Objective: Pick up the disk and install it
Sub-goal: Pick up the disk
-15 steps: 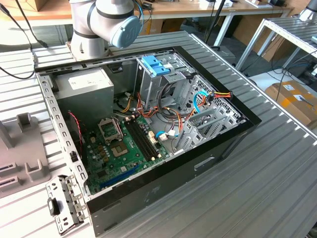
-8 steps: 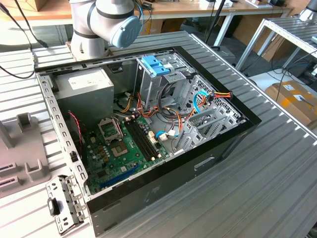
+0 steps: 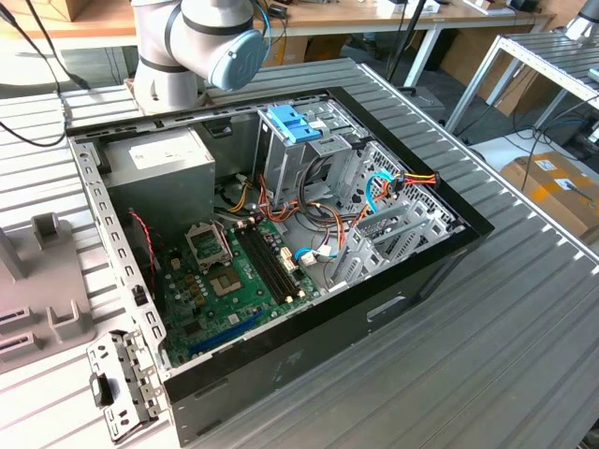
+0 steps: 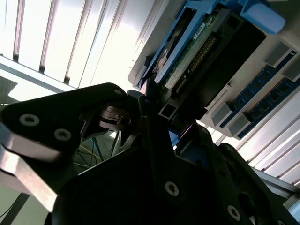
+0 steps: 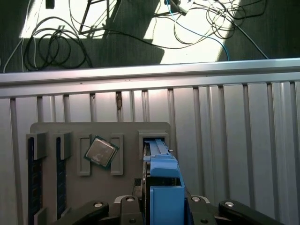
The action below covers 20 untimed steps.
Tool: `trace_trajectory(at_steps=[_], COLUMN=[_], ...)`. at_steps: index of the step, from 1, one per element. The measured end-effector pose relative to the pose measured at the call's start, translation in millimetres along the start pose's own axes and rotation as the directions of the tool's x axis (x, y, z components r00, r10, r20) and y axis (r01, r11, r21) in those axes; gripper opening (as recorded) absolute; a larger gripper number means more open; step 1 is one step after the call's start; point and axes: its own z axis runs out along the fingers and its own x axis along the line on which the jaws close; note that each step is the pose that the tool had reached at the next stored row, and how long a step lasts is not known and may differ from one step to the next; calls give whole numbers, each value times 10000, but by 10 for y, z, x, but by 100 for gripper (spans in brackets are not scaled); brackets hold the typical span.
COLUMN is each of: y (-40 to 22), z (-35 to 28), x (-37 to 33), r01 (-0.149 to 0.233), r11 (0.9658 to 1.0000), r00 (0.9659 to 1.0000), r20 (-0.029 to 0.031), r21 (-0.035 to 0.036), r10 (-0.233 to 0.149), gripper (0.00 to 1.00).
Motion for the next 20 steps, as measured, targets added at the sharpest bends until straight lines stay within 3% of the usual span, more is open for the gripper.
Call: trace_trajectory(at_steps=[20], y=[5], z=[-185], x=[-8], r01=[2], r11=[10000], r00=[10000], r20=[0], r21=[-1], r10=[-2], gripper=[36])
